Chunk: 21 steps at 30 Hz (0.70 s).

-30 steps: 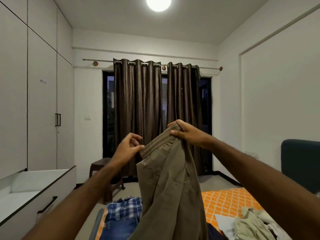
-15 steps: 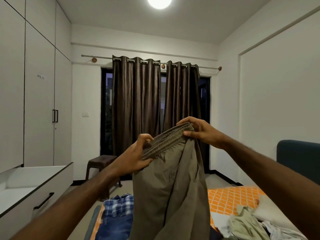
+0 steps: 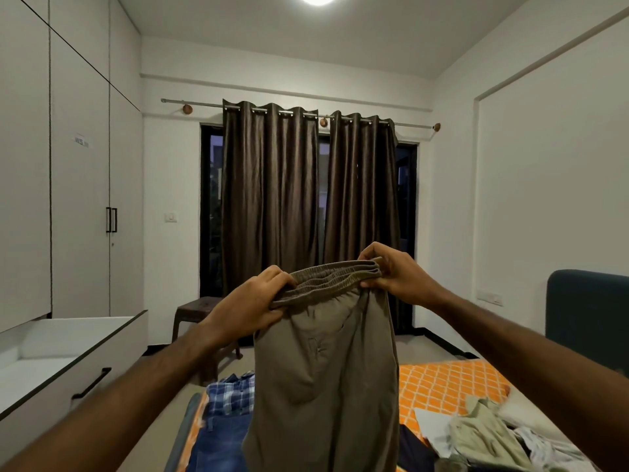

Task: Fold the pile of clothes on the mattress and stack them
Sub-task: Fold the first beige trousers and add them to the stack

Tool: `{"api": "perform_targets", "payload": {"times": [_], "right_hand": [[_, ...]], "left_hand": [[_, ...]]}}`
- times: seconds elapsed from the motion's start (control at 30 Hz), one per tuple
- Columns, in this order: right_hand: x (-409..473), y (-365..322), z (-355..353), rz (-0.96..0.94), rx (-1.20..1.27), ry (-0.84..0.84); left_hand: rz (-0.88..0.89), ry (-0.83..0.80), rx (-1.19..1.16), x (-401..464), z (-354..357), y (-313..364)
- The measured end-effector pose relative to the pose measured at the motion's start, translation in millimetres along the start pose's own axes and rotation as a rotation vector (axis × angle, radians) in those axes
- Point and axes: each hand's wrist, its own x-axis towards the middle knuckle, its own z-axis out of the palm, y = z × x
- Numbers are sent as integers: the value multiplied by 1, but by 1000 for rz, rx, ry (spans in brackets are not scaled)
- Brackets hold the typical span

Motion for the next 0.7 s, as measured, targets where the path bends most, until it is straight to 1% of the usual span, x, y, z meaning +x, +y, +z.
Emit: {"api": "perform_targets", "payload": {"times": [0.1, 0.2, 0.27, 0.33, 0.37, 0.43, 0.5, 0.57, 0.6, 0.63, 0.67, 0.7], "right_hand": [[0, 3, 5, 1, -2, 1], [0, 5, 8, 6, 6, -3], [0, 6, 11, 8, 8, -18], [0, 6, 14, 13, 4, -24], [0, 6, 15, 21, 9, -30], [1, 6, 19, 44, 19, -67], [3, 6, 25, 84, 22, -130], [4, 9, 32, 122, 15, -158], [5, 11, 33, 144, 22, -150], [7, 14, 33, 171, 30, -125], [8, 15, 29, 193, 40, -89], [13, 15, 22, 210, 54, -48]], "left_hand": [[-51, -86, -143, -1, 1, -6], [-63, -97, -199, -2, 3, -9], [-53, -105, -153, -4, 3, -10], [-68, -152, -50, -4, 3, -13], [-80, -204, 19, -3, 3, -13], [-118, -390, 115, -2, 6, -14], [-151, -581, 134, 0, 10, -12], [-153, -684, 174, 1, 15, -16], [-172, -686, 206, 4, 13, -20], [-190, -645, 216, 9, 9, -23], [-214, -569, 183, 16, 0, -25], [-253, -444, 99, 25, -15, -26]]}}
